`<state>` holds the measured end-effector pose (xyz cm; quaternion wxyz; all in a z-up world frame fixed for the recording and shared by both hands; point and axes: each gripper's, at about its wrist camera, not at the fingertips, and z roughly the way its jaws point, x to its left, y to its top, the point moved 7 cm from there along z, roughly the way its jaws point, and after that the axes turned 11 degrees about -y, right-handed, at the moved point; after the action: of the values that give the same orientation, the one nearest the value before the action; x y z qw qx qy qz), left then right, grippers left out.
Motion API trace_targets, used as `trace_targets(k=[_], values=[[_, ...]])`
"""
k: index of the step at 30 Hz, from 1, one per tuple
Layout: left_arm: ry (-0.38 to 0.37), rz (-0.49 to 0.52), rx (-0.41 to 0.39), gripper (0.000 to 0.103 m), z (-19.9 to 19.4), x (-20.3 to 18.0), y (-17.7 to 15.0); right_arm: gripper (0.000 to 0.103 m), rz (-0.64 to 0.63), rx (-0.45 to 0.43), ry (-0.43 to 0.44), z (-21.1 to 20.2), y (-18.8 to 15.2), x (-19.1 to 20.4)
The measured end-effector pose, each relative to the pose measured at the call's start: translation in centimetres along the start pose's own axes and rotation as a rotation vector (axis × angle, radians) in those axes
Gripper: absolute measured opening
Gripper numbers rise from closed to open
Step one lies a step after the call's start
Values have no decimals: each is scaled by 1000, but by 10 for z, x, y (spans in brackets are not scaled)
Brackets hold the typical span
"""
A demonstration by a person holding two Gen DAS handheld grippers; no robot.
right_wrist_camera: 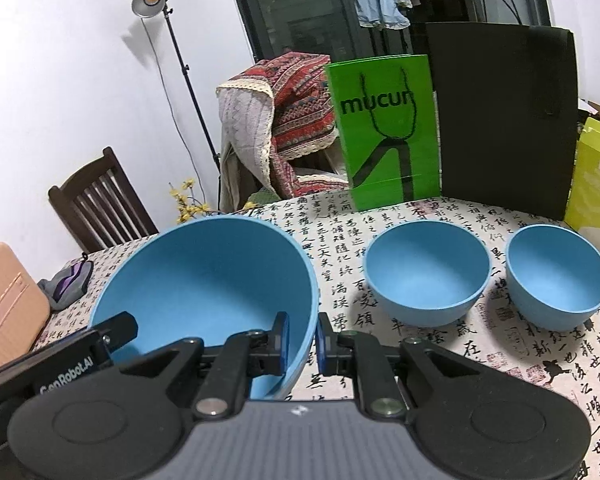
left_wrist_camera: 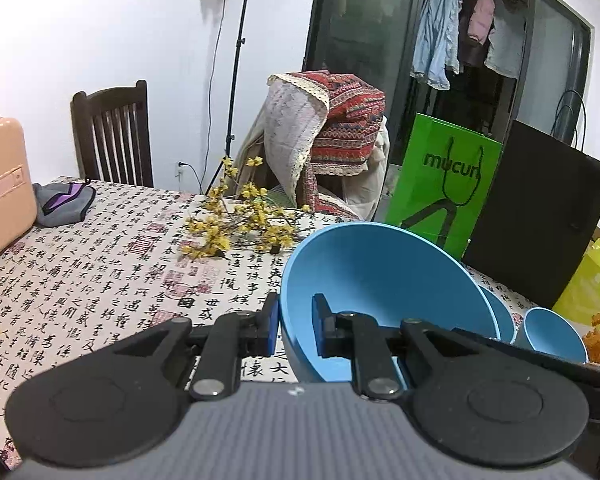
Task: Organize plates and bowls
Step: 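Carry the held blue bowl away from the other two bowls with both grippers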
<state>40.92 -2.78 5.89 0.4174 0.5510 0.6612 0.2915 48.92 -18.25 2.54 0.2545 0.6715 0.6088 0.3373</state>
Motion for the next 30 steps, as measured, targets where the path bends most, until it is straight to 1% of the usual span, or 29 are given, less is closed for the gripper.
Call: trace_targets(k=[30], values=[[88, -46, -45, 17, -39, 54, 2, 13, -71, 6, 79, -14, -16, 58]])
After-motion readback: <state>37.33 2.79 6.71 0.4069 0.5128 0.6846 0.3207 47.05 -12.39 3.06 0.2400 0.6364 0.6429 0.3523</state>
